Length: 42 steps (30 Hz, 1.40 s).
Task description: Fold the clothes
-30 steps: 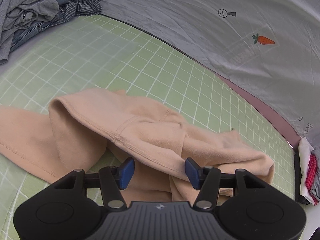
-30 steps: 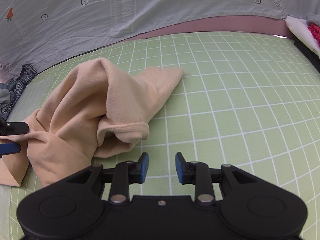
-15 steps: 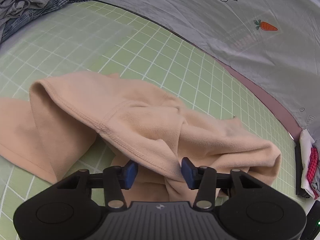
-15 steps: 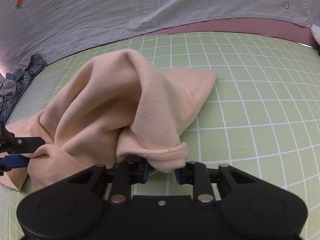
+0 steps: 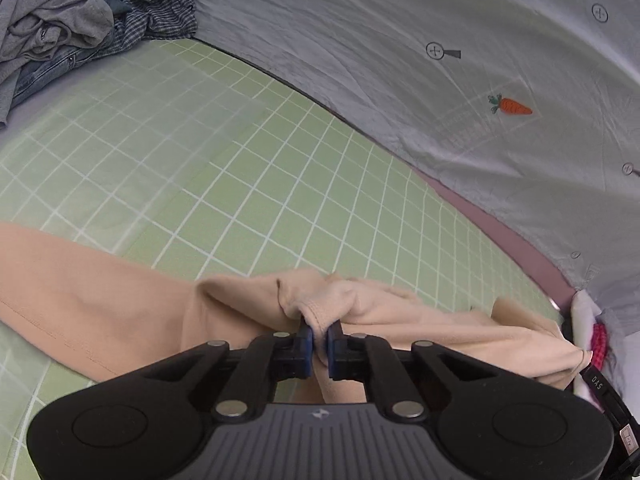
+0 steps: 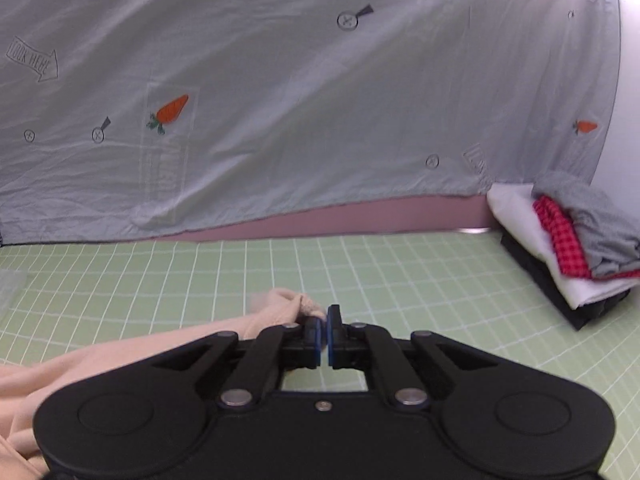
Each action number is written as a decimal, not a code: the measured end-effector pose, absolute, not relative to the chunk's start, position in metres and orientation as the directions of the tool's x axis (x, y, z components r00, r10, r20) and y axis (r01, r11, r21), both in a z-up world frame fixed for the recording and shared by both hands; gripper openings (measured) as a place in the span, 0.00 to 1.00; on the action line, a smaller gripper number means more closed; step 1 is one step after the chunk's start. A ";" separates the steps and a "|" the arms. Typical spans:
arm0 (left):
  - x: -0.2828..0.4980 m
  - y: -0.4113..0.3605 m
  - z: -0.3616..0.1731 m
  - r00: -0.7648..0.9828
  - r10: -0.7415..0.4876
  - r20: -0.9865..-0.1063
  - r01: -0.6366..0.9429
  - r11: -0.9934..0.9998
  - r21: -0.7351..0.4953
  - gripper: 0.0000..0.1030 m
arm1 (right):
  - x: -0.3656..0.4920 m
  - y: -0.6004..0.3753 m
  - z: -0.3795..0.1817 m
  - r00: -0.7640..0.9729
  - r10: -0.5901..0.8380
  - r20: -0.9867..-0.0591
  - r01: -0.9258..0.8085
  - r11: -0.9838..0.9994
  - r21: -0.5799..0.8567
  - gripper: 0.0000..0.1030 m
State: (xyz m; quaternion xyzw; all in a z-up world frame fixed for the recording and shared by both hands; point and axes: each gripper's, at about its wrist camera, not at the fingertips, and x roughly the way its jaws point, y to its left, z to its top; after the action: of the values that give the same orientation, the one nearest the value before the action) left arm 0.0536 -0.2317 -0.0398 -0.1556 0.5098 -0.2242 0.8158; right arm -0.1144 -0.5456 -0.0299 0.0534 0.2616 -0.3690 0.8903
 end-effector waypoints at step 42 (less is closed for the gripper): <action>0.065 -0.290 -0.125 0.188 -0.314 -0.931 0.294 0.922 -0.251 0.59 | -0.111 -0.580 -0.093 0.491 -0.481 -0.726 0.708 0.706 0.011 0.05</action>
State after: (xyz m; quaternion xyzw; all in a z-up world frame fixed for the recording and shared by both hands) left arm 0.0648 -0.2895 -0.1253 -0.0082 0.6058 -0.1972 0.7707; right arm -0.1109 -0.5805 -0.0931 0.1561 0.3632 -0.3503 0.8491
